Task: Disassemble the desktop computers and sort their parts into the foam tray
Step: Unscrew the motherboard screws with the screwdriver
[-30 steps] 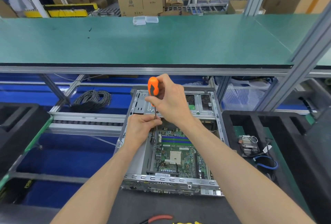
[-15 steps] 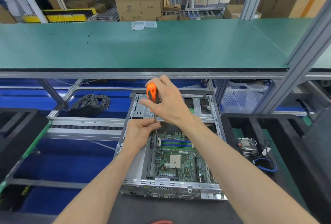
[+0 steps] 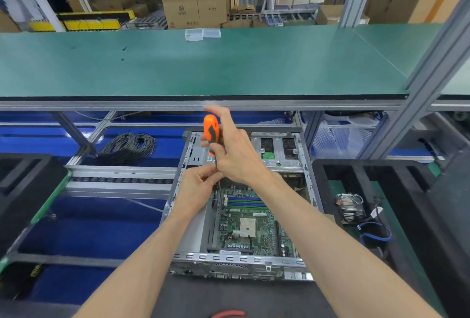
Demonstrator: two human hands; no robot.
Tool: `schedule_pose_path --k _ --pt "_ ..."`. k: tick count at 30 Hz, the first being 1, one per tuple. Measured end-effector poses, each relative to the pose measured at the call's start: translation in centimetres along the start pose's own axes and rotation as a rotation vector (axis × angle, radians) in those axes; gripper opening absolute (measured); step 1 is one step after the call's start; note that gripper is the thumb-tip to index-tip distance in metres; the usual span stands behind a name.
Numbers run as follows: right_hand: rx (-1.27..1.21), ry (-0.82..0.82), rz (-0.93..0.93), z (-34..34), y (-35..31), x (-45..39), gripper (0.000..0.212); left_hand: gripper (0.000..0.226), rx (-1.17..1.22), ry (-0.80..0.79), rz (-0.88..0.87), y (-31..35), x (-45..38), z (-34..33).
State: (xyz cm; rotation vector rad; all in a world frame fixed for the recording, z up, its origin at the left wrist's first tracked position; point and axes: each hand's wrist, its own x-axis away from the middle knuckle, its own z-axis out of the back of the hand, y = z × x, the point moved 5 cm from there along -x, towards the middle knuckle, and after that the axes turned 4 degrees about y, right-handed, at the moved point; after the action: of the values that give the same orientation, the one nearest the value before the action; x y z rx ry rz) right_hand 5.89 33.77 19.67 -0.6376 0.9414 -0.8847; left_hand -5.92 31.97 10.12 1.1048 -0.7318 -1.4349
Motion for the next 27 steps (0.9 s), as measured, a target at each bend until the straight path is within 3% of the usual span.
schedule_pose_path --k 5,13,17,22,27 --pt "0.128 0.096 0.13 1.0 -0.7 -0.3 0.052 0.009 0.06 0.03 0.071 -0.4 0.0 0.0" --pt "0.11 0.191 -0.009 0.8 0.7 0.0 0.052 0.011 0.106 0.084 0.121 -0.7 -0.3 0.2" --pt "0.043 0.112 -0.051 0.5 1.0 0.1 0.058 0.011 0.061 0.055 0.063 -0.4 -0.2 0.1" --pt "-0.001 -0.021 -0.032 0.1 0.7 0.3 0.073 0.032 0.028 0.03 -0.033 0.3 0.1 0.1" --pt "0.12 0.105 0.005 0.1 1.0 0.4 0.04 0.017 0.068 0.083 0.014 0.1 0.1 0.2"
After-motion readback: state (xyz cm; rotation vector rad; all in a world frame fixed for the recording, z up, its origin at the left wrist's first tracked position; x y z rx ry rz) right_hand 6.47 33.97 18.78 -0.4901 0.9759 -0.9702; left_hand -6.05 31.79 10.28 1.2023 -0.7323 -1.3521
